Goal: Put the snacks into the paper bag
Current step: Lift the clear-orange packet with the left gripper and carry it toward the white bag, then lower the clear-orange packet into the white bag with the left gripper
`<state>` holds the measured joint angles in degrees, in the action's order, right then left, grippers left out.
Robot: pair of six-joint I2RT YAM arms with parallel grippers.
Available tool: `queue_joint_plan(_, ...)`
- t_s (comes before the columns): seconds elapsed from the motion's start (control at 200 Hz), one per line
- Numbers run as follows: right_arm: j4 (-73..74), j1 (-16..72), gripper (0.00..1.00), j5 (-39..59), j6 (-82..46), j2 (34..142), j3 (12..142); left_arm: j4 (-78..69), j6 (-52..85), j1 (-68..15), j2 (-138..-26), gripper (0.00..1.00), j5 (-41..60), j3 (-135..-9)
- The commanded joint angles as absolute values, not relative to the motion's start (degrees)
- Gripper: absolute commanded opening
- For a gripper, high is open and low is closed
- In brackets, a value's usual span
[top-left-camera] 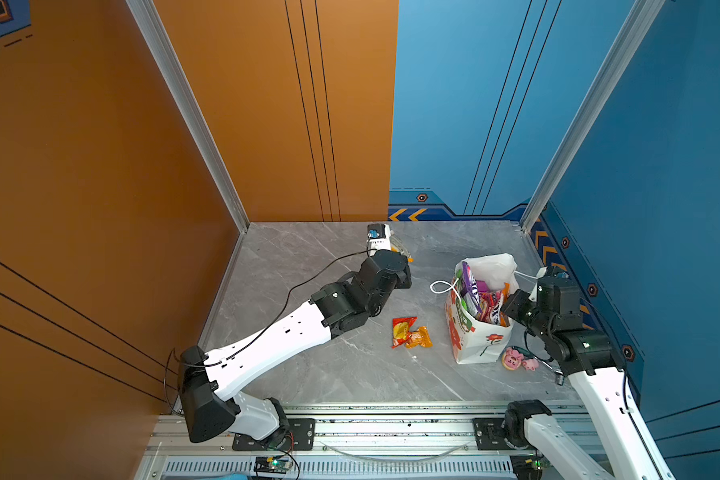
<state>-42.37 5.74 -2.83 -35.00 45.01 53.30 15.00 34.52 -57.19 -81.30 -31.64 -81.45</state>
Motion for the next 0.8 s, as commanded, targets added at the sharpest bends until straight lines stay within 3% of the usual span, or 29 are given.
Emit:
queue_joint_plan(0.0,-43.2,6.3,0.05,-2.3,-36.0,45.2,53.3,15.9,26.9,-60.5,-80.4,0.0,-34.4,-86.2)
queue_joint_plan(0.315,-43.2,6.3,0.05,-2.6,-35.6,44.3,53.6,16.1,17.8,-67.5,-87.5,0.0,-31.8,-98.1)
queue_joint_plan(0.791,-43.9,6.3,0.05,-2.8,-35.6,42.9,53.4,24.5,15.4,-71.6,-102.5,0.0,-30.5,-115.2)
